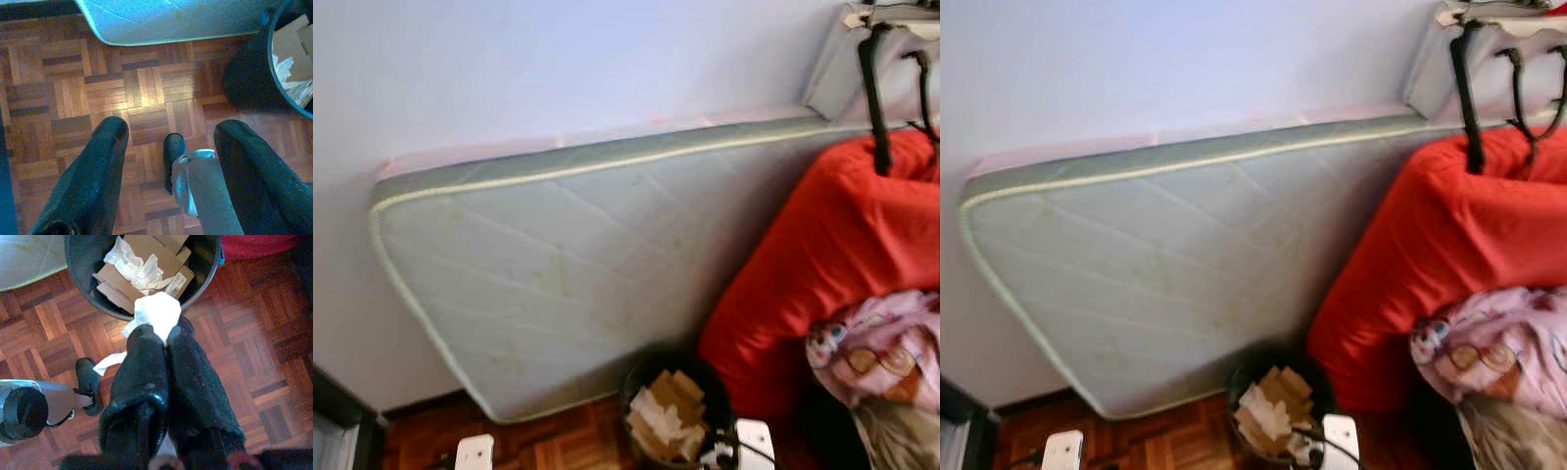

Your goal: Clean up the room

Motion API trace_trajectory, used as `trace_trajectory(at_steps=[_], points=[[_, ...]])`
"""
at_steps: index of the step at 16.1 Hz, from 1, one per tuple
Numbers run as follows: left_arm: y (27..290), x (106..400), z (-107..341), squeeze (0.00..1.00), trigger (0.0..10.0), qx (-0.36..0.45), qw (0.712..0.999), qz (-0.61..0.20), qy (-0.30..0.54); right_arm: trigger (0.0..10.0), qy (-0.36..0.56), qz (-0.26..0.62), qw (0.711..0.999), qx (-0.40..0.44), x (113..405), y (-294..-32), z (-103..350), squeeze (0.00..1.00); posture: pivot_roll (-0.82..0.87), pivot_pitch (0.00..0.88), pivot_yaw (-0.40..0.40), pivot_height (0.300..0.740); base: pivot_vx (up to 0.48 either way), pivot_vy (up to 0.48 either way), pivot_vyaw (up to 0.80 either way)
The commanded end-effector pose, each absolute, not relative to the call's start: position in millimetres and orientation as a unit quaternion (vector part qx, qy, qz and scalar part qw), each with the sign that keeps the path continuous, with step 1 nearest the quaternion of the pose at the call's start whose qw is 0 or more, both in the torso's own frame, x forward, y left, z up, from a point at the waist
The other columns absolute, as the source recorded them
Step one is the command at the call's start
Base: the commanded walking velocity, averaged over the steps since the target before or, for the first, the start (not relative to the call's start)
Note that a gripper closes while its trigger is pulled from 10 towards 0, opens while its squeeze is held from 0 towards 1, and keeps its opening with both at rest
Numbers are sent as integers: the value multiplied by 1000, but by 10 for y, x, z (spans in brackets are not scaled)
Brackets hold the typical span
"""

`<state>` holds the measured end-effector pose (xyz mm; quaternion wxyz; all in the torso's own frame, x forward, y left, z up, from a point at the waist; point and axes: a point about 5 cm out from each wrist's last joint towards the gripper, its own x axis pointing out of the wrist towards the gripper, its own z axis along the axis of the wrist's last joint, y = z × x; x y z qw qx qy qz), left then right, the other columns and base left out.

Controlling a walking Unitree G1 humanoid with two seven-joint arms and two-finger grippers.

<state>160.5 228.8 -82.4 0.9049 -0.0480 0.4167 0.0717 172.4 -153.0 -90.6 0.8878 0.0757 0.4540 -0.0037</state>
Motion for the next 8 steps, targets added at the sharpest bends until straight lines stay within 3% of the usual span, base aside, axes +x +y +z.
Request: trace_trajectory(at_steps=[1, 2, 8], points=[[2268, 1594, -838, 0, 10000, -37, 902, 64, 425, 10000, 457, -10, 886, 76, 1705, -1567, -914, 0, 105, 0, -49, 740, 0, -469, -731], [2267, 1591, -841, 0, 10000, -38, 901, 65, 427, 10000, 456, -9, 887, 78, 1706, -1566, -913, 0, 106, 0, -50, 740, 0, -322, -587], [2268, 1600, -836, 0, 10000, -40, 903, 69, 423, 10000, 447, 4, 891, 79, 1729, -1553, -898, 0, 106, 0, -52, 740, 0, 0, 0]])
